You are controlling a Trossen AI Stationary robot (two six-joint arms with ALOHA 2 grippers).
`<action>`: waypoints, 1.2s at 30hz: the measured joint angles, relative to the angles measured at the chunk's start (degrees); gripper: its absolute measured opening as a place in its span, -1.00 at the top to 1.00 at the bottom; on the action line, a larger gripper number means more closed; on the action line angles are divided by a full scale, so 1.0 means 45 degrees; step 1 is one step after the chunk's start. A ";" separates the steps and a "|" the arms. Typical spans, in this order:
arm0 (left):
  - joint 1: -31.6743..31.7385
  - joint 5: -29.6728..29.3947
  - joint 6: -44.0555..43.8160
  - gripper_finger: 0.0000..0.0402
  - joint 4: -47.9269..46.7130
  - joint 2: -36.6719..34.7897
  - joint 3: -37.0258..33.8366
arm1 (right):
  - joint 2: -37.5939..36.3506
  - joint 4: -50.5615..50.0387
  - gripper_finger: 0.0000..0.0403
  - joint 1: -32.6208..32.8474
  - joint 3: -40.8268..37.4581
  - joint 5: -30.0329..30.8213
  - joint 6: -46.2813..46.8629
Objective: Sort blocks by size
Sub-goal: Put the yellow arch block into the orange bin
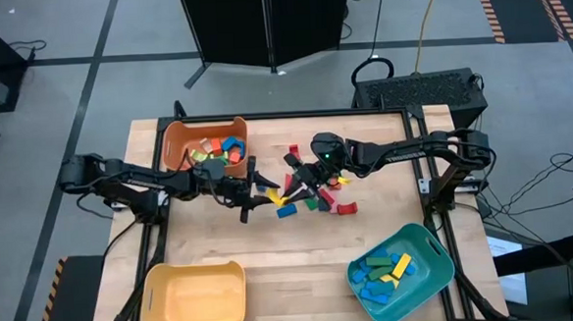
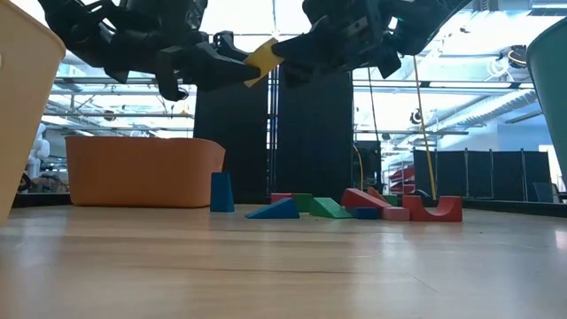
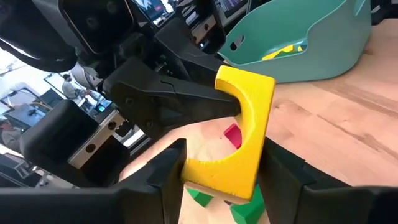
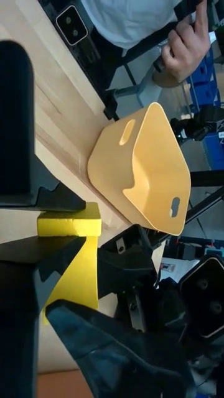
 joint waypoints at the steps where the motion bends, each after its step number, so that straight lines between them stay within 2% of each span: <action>1: 0.0000 0.0000 -0.0046 0.20 -0.0002 0.0000 0.0000 | 0.0000 0.0002 0.83 -0.0003 0.0000 0.0000 0.0079; 5: 0.0005 -0.0011 -0.0154 0.21 0.0002 0.0000 0.0000 | 0.0000 0.0157 0.77 -0.0003 0.0000 0.0036 0.0307; 10: 0.0010 -0.0646 -0.0249 0.23 0.0035 0.0000 0.0000 | -0.0136 0.0094 0.54 -0.0083 0.0000 0.0355 0.0449; 14: 0.0020 -0.1786 -0.0522 0.23 0.0085 -0.0005 0.0005 | -0.0794 -0.1079 0.35 -0.0339 0.0000 0.1125 0.0757; 19: 0.0059 -0.2333 -0.0570 0.23 0.0041 -0.0125 0.0010 | -0.1771 -0.2476 0.20 -0.0533 0.0000 0.1803 0.0903; 27: 0.0270 -0.4289 -0.1128 0.23 -0.1529 -0.1266 0.0019 | -0.1936 -0.3973 0.13 -0.0533 0.0000 0.4792 0.1094; 30: 0.0551 -0.4619 -0.1706 0.23 -0.2330 -0.1910 0.0019 | -0.1825 -0.4075 0.13 -0.0533 0.0000 0.5227 0.1143; 36: 0.1181 -0.5029 -0.2567 0.23 -0.3929 -0.2913 0.0019 | -0.1807 -0.4067 0.13 -0.0531 0.0000 0.5270 0.1148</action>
